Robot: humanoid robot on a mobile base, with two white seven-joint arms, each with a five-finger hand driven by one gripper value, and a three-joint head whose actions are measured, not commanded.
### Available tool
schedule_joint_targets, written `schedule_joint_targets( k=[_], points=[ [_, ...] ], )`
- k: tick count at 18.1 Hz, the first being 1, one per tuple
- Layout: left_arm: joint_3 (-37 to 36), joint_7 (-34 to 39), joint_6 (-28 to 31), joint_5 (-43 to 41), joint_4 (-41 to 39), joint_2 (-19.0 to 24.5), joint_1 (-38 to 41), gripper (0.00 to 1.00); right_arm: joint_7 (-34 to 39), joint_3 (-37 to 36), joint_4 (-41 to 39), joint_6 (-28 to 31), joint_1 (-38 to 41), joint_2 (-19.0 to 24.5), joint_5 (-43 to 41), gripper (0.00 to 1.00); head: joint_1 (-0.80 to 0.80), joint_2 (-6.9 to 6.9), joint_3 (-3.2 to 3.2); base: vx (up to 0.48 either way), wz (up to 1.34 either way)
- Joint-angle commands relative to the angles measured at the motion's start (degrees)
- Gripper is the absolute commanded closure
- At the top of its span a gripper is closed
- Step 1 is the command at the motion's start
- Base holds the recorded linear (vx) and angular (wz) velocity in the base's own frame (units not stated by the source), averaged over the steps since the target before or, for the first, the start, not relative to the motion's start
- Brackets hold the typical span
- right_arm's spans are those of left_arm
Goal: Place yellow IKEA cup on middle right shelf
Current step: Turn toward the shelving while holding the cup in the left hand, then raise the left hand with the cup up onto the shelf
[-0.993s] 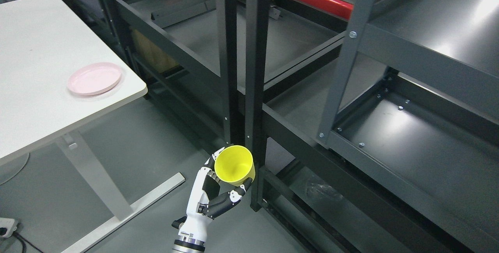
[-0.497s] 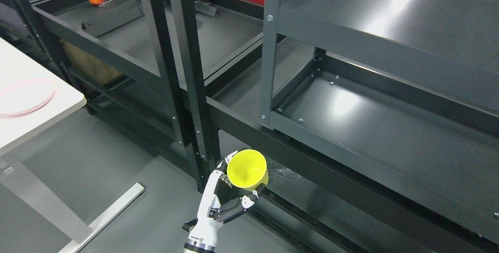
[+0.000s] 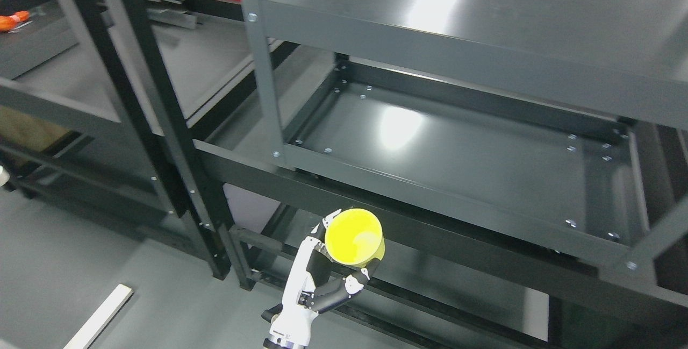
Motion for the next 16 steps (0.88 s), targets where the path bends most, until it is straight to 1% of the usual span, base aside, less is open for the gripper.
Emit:
schedule_joint_targets(
  k=[1, 3, 6, 12, 16],
  points=[
    [-3.28, -0.02, -1.15, -0.09, -2.03, 1.00, -1.66, 0.96, -12.33, 0.97, 0.00, -0.03, 0.61, -1.00, -1.41, 0.01, 0.00, 0.00, 0.00, -0.050, -0.40],
    [-3.11, -0.02, -1.67, -0.17, -2.65, 1.00, -2.71, 0.95, -12.33, 0.97, 0.00, -0.03, 0.61, -1.00, -1.41, 0.01, 0.00, 0.00, 0.00, -0.044, -0.36],
    [-2.06, 0.16, -2.03, -1.05, -4.32, 1.00, -6.84, 0.96, -12.33, 0.97, 0.00, -0.03, 0.61, -1.00, -1.41, 0.01, 0.00, -0.01, 0.00, -0.025, -0.27],
    [-1.26, -0.01, -2.20, -5.09, -4.50, 1.00, -12.56, 0.96, -12.33, 0.97, 0.00, -0.03, 0.61, -1.00, -1.41, 0.01, 0.00, -0.02, 0.00, -0.006, -0.10],
    [-2.05, -0.19, -4.40, -7.03, -4.50, 1.00, -16.51, 0.95, -12.33, 0.97, 0.00, -0.03, 0.61, -1.00, -1.41, 0.01, 0.00, -0.02, 0.00, 0.024, -0.06]
  ],
)
